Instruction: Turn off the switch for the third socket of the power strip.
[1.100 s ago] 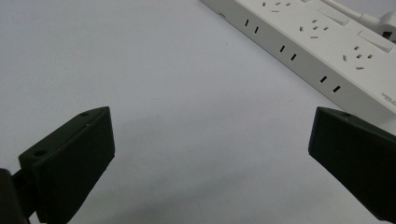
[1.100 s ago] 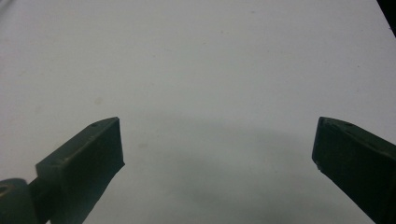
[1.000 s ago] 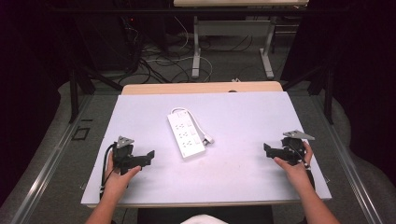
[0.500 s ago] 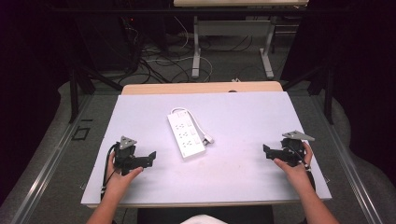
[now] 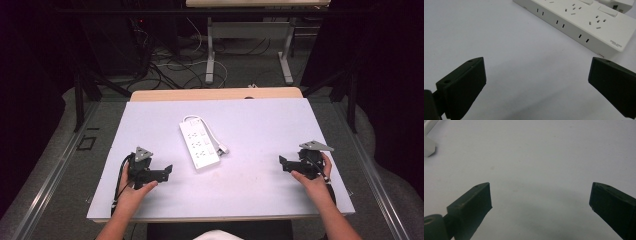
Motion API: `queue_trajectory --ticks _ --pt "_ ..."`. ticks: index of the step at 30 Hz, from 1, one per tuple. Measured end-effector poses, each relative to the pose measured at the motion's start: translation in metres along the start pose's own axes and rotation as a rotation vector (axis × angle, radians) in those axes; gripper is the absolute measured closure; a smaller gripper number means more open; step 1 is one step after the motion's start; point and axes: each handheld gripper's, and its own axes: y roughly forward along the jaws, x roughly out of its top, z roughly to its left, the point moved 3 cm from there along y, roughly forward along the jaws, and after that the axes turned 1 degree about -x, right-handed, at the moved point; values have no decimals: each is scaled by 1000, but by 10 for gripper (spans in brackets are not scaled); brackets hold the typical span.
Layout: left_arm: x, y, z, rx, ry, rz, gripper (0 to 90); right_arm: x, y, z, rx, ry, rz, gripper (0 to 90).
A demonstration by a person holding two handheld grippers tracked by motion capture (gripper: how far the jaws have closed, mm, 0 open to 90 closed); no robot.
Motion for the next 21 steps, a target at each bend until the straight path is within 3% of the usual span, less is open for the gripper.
queue_trajectory --ticks 1,5,9,21 --pt "0 1 -2 -3 -14 -13 18 0 0 0 -4 -2 2 36" --pt "2 1 -7 -10 -7 -10 39 0 0 2 6 1 2 38" --pt "3 1 -13 -10 30 2 68 -1 0 3 8 -1 0 44" --pt "4 4 -27 -56 46 0 130 -1 0 6 19 -12 4 59"
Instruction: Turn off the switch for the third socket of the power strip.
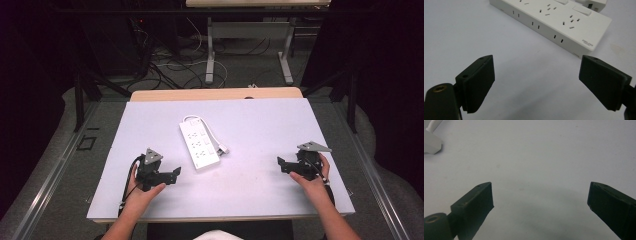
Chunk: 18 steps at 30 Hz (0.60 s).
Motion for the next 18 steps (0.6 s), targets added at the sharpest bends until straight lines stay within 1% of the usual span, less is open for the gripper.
queue_trajectory --ticks 1,2,4,5,6,7,8,9,10,12,16,18 --pt "0 1 -2 -4 1 -3 134 0 0 0 0 -7 2 60" --pt "1 1 -6 -13 4 -3 138 0 0 1 -1 -2 2 60" --pt "1 3 -9 -22 10 -5 141 0 0 1 -2 -3 4 62" --pt "2 3 -11 -31 18 5 146 0 0 2 3 -3 1 64" --pt "2 4 -13 -32 23 5 149 0 0 2 -3 0 -6 64" --pt "2 4 -13 -32 23 5 153 0 0 2 6 -1 2 65" --pt "2 5 -16 -38 39 12 155 0 0 2 6 -7 0 66" --pt "2 5 -16 -38 39 12 156 0 0 2 5 -10 0 66" --pt "3 7 -20 -43 40 10 157 0 0 3 7 -5 1 66" --pt "4 8 -22 -48 55 16 161 -1 0 2 8 -11 1 67" --pt "6 11 -27 -60 60 22 170 -1 0 3 9 -14 2 67" --pt "6 11 -28 -57 63 26 177 -1 0 4 10 -17 4 67"
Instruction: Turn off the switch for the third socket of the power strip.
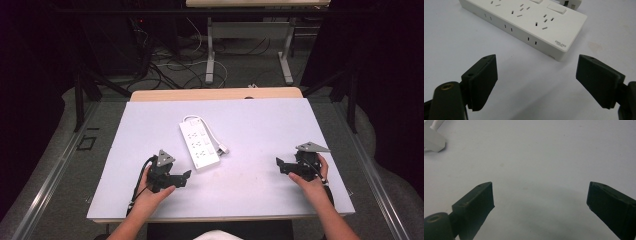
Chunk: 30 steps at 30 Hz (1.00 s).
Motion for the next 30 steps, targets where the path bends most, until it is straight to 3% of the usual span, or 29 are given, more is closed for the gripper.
queue_trajectory --ticks 12,30 --pt "14 5 -9 -26 16 9 235 -1 0 2 1 1 2 67" --pt "44 10 -9 -12 26 16 261 -2 0 2 6 4 7 67"
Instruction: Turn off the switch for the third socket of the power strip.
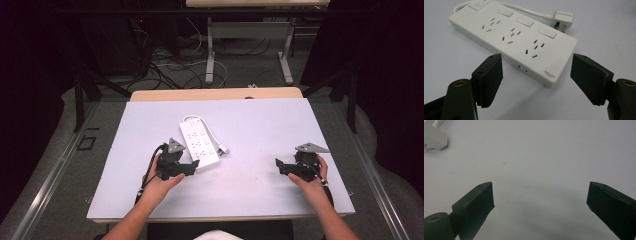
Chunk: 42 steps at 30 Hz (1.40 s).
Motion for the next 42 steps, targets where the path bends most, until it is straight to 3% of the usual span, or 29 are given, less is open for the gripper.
queue_trajectory --ticks 14,20,42 --pt "18 5 5 -10 -15 2 279 -1 0 1 6 -4 4 67" --pt "27 6 6 -31 -33 32 292 -1 1 1 5 -4 7 68" --pt "58 23 1 -46 11 94 452 -2 2 0 10 2 19 71"
